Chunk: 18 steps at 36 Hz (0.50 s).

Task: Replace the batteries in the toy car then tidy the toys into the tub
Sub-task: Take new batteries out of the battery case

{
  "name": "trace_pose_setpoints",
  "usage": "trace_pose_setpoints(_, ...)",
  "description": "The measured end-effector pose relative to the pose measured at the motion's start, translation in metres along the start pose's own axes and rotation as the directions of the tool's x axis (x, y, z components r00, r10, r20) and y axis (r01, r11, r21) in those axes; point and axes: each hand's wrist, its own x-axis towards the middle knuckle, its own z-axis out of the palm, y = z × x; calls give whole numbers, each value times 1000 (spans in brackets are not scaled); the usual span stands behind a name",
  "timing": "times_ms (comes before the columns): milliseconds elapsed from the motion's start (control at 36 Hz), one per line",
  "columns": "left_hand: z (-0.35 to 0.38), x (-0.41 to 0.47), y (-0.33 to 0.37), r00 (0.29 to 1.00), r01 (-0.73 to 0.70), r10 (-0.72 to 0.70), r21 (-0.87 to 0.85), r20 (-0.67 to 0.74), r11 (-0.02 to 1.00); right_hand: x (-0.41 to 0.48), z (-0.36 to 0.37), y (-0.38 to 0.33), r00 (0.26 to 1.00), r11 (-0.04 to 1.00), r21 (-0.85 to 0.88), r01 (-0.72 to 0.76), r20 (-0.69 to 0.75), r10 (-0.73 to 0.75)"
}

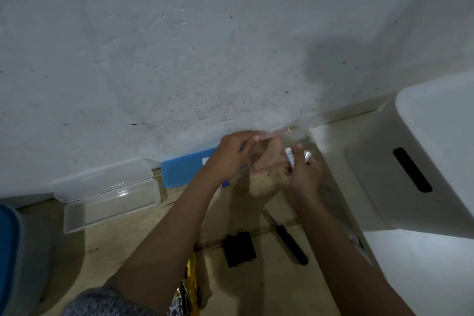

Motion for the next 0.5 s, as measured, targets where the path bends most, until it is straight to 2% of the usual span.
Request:
trace_pose_setpoints(111, -4, 2, 1, 1000, -18, 18, 9, 11, 1000, 2, 6, -1, 941, 969, -25, -245, 236, 244)
trace_pose_setpoints(167, -5, 3, 3, 999, -30, 30, 19, 16, 999, 2, 8, -5, 886, 951, -27, -309, 356, 298)
trace_pose_setpoints(222, -7, 3, 4, 999, -40, 39, 23, 26, 999, 1, 13, -10, 852, 930, 63, -362, 428, 303)
trace_pose_setpoints(389, -8, 4, 2, 997, -58, 56, 38, 48, 998, 0, 23, -18, 864, 880, 194, -434, 366, 345)
trace_pose_setpoints(500, -9, 4, 2, 997, -67, 64, 58, 54, 996, -1, 27, -18, 862, 865, 245, -439, 386, 328)
